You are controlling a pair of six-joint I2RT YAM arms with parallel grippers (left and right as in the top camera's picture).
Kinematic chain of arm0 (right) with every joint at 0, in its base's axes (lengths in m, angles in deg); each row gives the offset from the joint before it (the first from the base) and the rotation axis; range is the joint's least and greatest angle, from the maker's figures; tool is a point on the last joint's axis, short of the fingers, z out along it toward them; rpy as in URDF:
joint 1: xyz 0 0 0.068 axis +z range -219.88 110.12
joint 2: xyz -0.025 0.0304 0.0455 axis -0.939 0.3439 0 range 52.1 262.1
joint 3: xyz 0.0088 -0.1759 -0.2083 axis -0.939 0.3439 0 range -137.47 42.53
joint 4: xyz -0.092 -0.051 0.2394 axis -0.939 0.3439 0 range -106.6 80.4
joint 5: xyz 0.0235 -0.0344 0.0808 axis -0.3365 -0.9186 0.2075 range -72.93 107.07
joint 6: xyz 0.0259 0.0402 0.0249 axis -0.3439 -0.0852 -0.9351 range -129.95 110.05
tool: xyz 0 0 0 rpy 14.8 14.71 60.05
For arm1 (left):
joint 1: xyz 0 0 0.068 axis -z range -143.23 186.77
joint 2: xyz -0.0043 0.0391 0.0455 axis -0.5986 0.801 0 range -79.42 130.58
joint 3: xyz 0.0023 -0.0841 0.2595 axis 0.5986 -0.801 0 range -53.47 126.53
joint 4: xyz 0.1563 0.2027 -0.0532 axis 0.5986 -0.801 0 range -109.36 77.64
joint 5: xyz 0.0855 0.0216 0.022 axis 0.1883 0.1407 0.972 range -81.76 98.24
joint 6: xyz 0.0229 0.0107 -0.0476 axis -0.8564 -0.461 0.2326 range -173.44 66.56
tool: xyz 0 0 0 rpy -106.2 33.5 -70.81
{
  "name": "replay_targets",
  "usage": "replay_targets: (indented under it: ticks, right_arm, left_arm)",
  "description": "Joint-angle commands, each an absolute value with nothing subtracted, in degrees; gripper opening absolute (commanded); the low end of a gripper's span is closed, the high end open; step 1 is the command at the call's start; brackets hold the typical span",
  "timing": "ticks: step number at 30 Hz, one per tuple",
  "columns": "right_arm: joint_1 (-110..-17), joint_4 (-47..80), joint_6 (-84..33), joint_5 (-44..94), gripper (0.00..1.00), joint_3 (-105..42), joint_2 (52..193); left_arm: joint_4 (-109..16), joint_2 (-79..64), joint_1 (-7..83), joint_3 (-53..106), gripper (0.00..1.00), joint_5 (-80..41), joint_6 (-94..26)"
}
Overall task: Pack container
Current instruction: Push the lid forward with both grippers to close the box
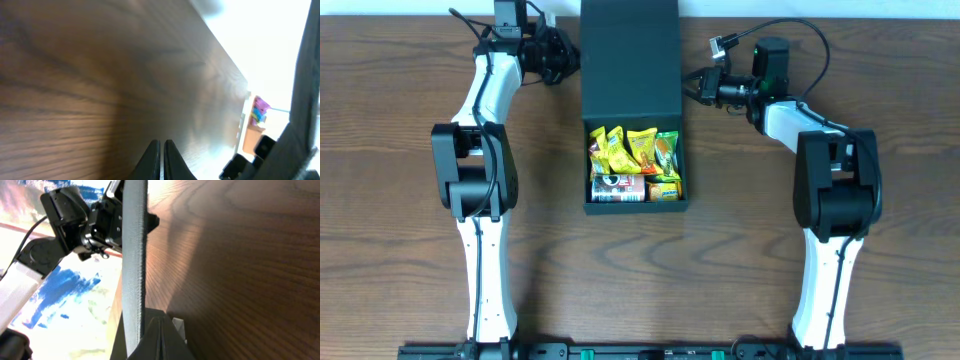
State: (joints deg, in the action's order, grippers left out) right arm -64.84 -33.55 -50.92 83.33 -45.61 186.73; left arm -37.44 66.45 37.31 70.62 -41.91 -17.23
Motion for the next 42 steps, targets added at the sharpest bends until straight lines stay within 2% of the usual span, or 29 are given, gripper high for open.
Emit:
replay_targets:
  ticks: [1,15,28,34,42]
  right_arm:
    - [-64.91,-34.10,-48.56,88.71,0.02,-46.35,187.23]
    - [-65.98,-43.01,-48.89,96.42,0.02,-46.35,187.23]
    - [-67.18,-51.52,-54.49,97.60,0.02,-46.35,187.23]
    - [-67.18,-57.53,-58.60,100.88,0.02,-46.35,187.23]
    - [-67.18,-59.52,-60.69,106.43,0.02,-46.33,187.23]
  left_arm:
    - [-34.64,67.47,37.31,70.76,0.06,-49.47,-16.99]
    - [-25.26,67.47,34.88,70.76,0.06,-67.92,-17.21]
    - [-24.89,67.47,34.27,70.76,0.06,-71.79,-17.23]
    - [-22.44,67.47,34.27,70.76,0.06,-76.42,-17.21]
    - [-18.18,67.47,34.27,70.78,0.08,-82.39,-17.14]
